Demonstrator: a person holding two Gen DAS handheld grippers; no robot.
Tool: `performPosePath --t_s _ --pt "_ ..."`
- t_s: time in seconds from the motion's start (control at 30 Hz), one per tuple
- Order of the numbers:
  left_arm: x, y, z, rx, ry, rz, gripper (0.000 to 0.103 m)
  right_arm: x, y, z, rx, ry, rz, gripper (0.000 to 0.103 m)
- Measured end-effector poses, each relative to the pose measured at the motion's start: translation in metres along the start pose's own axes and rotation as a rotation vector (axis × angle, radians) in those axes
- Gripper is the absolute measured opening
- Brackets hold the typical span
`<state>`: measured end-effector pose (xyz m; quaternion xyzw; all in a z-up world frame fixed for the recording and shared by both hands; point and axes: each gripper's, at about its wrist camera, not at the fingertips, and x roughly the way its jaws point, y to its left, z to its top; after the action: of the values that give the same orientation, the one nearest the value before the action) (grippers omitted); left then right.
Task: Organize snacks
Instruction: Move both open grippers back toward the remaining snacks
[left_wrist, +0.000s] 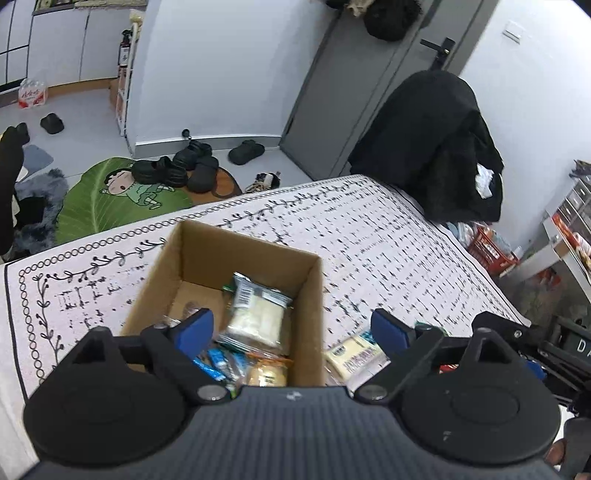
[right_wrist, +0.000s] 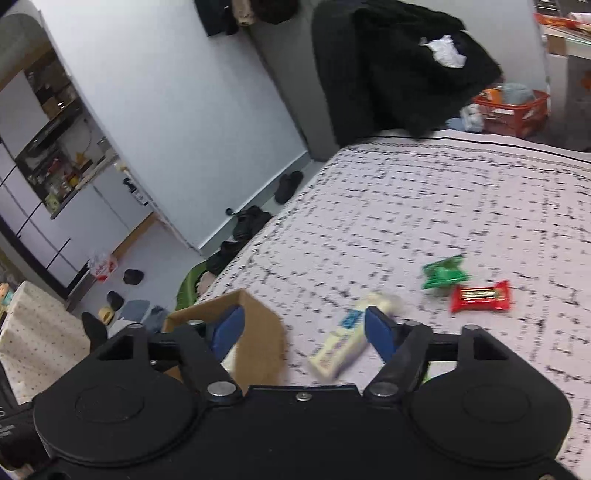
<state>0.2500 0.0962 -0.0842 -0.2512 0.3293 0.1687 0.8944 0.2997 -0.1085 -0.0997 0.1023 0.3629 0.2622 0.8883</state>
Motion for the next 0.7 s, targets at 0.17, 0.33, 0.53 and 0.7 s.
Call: performPosePath --t_s 0.17,0.33,0.53,0.7 --pt "-0.005 -0.022 -0.006 0.040 -0.017 0.004 0.103 -0.013 -0.022 0.000 0.012 -0.026 -0.032 0.098" --pt "-0.007 -0.041 -0.014 0.078 -0.016 -0.013 0.103 -0.022 -0.041 0.001 0.016 -0.050 -0.062 0.103" --pt "-0.010 -0.060 -0.023 0.114 -0.013 -0.022 0.103 -0.028 -0.060 0.001 0.030 -0.058 -0.079 0.103" --pt "-0.010 -0.075 -0.030 0.145 -0.004 -0.047 0.103 -0.032 -0.078 0.000 0.029 -0.063 -0.110 0.103"
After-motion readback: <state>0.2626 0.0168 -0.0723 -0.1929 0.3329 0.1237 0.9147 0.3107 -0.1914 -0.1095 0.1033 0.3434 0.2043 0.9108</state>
